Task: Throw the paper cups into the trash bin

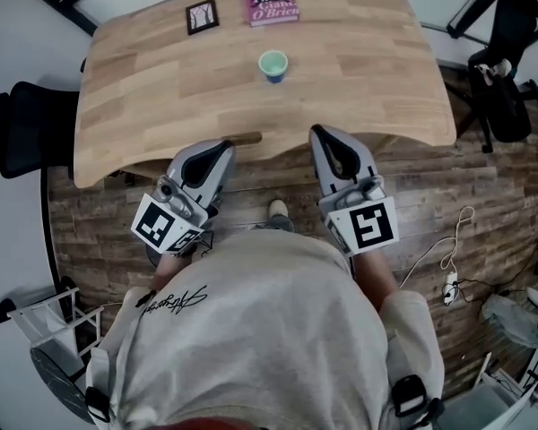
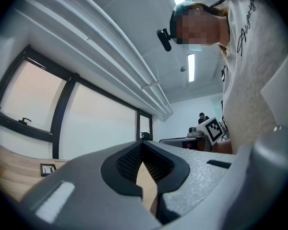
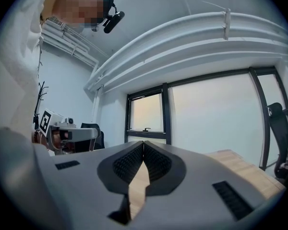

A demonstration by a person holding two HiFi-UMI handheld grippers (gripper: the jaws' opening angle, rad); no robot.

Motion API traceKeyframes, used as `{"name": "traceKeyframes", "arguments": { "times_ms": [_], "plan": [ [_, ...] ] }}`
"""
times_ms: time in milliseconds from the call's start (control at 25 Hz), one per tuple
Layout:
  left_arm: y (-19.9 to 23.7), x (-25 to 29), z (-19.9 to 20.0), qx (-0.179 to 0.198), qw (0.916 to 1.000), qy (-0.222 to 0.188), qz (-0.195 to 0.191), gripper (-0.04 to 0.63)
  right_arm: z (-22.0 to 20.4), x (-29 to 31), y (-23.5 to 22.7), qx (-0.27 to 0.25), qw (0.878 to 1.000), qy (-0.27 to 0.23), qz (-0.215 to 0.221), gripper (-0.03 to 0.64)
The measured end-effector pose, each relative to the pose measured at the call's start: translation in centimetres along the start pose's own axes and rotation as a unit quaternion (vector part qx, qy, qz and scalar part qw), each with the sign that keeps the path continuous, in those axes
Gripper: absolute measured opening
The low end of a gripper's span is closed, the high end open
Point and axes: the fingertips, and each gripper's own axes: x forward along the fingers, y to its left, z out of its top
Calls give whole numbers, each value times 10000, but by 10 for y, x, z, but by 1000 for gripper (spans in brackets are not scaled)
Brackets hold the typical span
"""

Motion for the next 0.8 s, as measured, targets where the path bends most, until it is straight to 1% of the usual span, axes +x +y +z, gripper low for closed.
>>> {"name": "traceKeyframes", "arguments": {
  "times_ms": [80, 280, 440, 560, 680, 800],
  "plan": [
    [12, 3, -2, -6, 10000, 4, -4, 3, -3, 10, 0, 55, 10000, 73, 10, 9],
    [37, 5, -4, -83, 10000, -2, 6, 3, -4, 28, -6, 34, 10000, 3, -61, 9],
    [41, 10, -12, -153, 9998, 47, -72, 3, -11, 31, -6, 74, 9999, 86, -89, 9],
    [39, 13, -19, -227, 9996, 108, -134, 3, -20, 29, -7, 157, 9996, 240, -79, 9],
    [40, 19, -26, -262, 9994, 170, -154, 3, -24, 29, -17, 183, 9995, 207, -130, 9],
    [45, 25, -26, -240, 9995, 149, -129, 3, -30, 32, -21, 343, 9991, 242, -47, 9]
  ]
}}
